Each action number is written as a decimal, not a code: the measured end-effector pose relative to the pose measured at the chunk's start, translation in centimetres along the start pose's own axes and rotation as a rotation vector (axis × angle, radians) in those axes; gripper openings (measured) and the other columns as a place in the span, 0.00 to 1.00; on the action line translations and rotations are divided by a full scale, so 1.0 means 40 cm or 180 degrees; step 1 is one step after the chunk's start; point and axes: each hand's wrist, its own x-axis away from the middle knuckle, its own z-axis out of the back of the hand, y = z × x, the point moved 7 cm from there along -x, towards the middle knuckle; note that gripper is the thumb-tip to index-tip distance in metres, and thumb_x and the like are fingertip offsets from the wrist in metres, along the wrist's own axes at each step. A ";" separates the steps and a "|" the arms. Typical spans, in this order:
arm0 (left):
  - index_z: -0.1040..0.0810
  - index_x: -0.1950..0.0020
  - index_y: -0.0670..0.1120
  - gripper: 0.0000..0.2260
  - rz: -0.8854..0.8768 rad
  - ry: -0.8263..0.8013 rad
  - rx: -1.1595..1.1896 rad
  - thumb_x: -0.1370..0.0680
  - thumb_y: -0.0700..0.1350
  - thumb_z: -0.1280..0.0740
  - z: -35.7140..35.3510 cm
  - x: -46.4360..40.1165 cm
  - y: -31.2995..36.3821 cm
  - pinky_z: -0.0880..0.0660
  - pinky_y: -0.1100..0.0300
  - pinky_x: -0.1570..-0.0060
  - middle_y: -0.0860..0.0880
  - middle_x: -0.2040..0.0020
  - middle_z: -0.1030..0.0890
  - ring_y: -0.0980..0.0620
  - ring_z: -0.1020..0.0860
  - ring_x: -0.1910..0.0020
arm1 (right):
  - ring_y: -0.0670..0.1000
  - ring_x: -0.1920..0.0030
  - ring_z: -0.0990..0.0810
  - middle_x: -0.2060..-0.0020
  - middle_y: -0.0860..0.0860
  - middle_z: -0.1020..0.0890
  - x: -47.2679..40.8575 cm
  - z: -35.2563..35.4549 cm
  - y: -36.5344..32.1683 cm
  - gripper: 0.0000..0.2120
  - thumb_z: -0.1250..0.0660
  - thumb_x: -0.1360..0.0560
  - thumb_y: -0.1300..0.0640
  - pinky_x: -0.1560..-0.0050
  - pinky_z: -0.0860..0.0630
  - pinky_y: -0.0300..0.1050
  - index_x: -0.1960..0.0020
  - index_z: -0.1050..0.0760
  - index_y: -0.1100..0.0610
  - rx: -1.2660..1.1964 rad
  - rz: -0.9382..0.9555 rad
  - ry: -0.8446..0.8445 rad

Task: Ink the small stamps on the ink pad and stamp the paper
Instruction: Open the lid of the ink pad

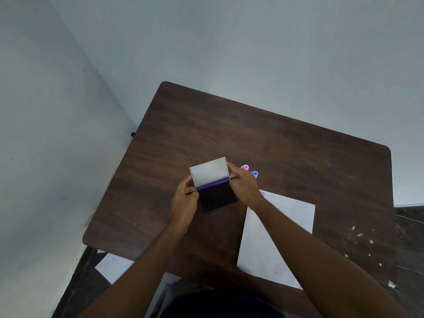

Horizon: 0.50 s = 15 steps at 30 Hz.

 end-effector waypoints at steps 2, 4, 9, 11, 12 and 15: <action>0.31 0.31 0.56 0.22 0.0022 0.0036 -0.0036 0.24 0.40 0.35 0.000 0.000 -0.004 0.24 0.64 0.60 0.53 0.49 0.19 0.58 0.20 0.50 | 0.42 0.58 0.27 0.47 0.54 0.18 -0.001 0.000 0.006 0.14 0.40 0.21 0.55 0.62 0.34 0.27 0.37 0.27 0.54 0.0002 -0.0070 0.0039; 0.30 0.31 0.56 0.21 0.0047 0.0081 -0.0075 0.23 0.41 0.36 0.001 0.000 -0.008 0.24 0.63 0.59 0.54 0.49 0.19 0.57 0.20 0.50 | 0.44 0.56 0.25 0.48 0.55 0.18 -0.002 -0.002 0.007 0.15 0.40 0.21 0.55 0.61 0.33 0.29 0.36 0.28 0.54 0.0125 -0.0027 0.0047; 0.32 0.30 0.55 0.22 0.0096 0.0102 -0.0161 0.23 0.42 0.38 0.005 0.005 -0.025 0.21 0.57 0.53 0.54 0.45 0.20 0.56 0.21 0.48 | 0.48 0.54 0.23 0.49 0.56 0.17 -0.002 -0.022 0.017 0.13 0.40 0.22 0.59 0.58 0.31 0.36 0.39 0.25 0.56 0.0301 -0.0048 -0.0091; 0.32 0.29 0.56 0.22 0.0137 0.0108 -0.0192 0.22 0.42 0.39 0.008 0.005 -0.035 0.21 0.53 0.48 0.52 0.42 0.21 0.55 0.22 0.46 | 0.47 0.56 0.24 0.51 0.55 0.17 0.001 -0.027 0.021 0.12 0.39 0.23 0.62 0.58 0.29 0.37 0.43 0.22 0.57 0.0264 -0.0091 -0.0127; 0.32 0.29 0.56 0.22 0.0156 0.0109 -0.0191 0.22 0.42 0.39 0.008 0.004 -0.037 0.21 0.54 0.48 0.51 0.42 0.21 0.55 0.21 0.46 | 0.47 0.57 0.23 0.52 0.55 0.17 0.002 -0.028 0.022 0.12 0.39 0.24 0.62 0.58 0.29 0.38 0.44 0.21 0.58 0.0242 -0.0107 -0.0130; 0.32 0.28 0.54 0.22 0.0161 0.0102 -0.0237 0.22 0.42 0.40 0.009 -0.001 -0.041 0.21 0.53 0.48 0.51 0.41 0.20 0.55 0.21 0.46 | 0.48 0.58 0.22 0.56 0.53 0.17 0.006 -0.026 0.020 0.10 0.39 0.24 0.63 0.61 0.30 0.34 0.48 0.20 0.59 0.0199 -0.0087 -0.0104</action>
